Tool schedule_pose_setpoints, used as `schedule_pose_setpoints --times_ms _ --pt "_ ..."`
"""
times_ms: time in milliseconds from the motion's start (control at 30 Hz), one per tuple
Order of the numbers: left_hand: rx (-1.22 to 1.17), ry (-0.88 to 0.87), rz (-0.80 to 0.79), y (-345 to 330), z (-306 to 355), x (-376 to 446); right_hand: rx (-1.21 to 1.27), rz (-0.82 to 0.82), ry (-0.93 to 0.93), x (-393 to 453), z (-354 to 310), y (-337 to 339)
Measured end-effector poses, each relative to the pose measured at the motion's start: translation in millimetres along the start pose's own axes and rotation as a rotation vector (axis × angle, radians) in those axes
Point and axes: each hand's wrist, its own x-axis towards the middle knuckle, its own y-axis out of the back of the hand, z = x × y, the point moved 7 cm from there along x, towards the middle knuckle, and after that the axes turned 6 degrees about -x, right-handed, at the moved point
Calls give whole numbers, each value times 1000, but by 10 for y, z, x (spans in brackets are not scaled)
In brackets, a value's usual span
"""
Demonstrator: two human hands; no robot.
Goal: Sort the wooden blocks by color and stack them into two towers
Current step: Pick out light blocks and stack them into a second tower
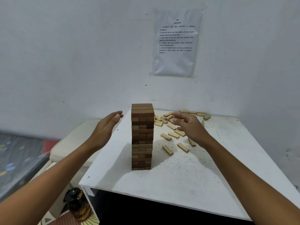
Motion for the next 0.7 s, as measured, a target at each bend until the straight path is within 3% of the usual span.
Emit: schedule_pose_setpoints --times_ms 267,433,533,700 --pt "42 14 31 -44 -191 -153 -33 30 -20 -160 144 107" --pt "192 -163 227 1 -132 -547 -51 39 -52 -320 283 164" --pt "289 -359 148 -142 8 -869 -43 38 -76 -429 384 208" --pt "335 -561 -131 -815 358 -1244 -44 55 -119 -627 585 255"
